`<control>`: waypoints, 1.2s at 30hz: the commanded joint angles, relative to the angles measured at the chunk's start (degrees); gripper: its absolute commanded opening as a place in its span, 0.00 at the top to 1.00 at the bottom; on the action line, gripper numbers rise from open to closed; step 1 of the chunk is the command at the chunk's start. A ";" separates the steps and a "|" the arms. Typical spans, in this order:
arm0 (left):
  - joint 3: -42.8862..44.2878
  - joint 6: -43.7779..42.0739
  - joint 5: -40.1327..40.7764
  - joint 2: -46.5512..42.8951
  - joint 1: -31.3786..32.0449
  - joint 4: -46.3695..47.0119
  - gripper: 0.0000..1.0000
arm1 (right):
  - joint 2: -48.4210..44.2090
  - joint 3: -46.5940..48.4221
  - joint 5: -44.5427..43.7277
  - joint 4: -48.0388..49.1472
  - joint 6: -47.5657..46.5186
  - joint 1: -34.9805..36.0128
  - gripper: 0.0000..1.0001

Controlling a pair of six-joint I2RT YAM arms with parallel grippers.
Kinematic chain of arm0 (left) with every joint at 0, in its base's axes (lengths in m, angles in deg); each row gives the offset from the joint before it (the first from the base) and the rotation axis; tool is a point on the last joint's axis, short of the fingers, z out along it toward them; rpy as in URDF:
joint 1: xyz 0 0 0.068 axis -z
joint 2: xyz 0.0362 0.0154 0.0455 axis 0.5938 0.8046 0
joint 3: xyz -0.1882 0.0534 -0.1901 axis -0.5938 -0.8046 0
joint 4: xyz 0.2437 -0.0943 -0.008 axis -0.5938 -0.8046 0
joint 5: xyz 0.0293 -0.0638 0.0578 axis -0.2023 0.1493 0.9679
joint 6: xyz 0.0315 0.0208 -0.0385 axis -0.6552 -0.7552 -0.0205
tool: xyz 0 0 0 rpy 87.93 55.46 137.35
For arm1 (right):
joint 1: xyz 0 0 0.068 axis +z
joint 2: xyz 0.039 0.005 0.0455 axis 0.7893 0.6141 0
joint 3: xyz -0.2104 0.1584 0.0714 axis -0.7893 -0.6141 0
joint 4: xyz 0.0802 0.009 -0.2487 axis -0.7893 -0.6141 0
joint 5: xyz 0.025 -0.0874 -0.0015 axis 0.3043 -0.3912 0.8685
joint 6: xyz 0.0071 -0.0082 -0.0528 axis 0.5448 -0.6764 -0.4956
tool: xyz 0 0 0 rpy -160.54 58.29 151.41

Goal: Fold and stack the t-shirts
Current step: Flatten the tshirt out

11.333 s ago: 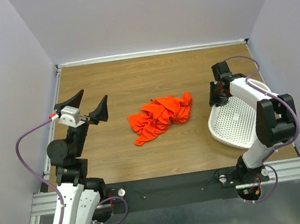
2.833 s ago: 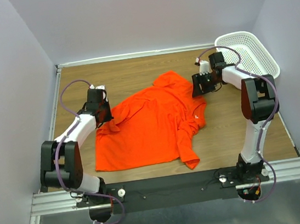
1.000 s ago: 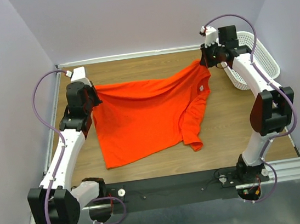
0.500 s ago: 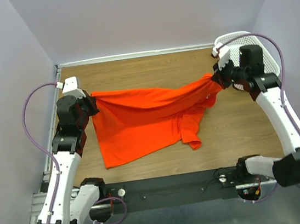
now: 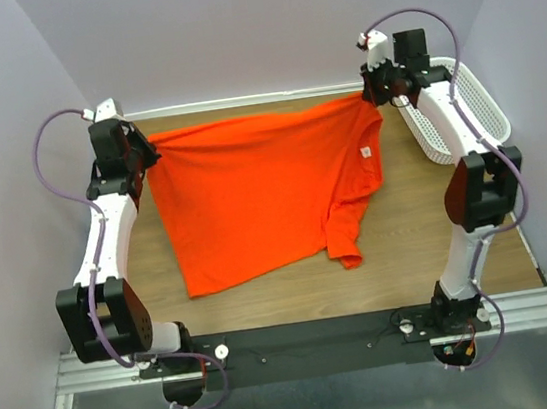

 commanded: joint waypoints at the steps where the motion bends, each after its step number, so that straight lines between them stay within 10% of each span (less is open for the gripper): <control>1: 7.93 0.73 -2.31 3.34 -1.72 2.74 1.00 | 5.98 10.81 -2.42 2.34 6.10 0.08 1.00; 14: -11.58 -1.99 -12.68 6.86 -4.36 5.20 1.00 | 1.59 -21.33 -2.24 4.36 -3.47 0.08 0.99; 29: -9.64 -3.48 -11.45 6.68 -4.45 3.62 1.00 | 2.29 -18.28 1.88 1.56 -5.05 0.08 0.98; 33: -11.39 -6.21 -12.16 7.57 -4.18 2.21 1.00 | 3.00 -16.78 3.29 -2.67 -8.75 0.08 0.47; 36: -14.12 -6.30 -13.04 5.98 -3.92 3.10 1.00 | 2.73 -13.81 9.68 -2.76 -6.21 -0.01 0.39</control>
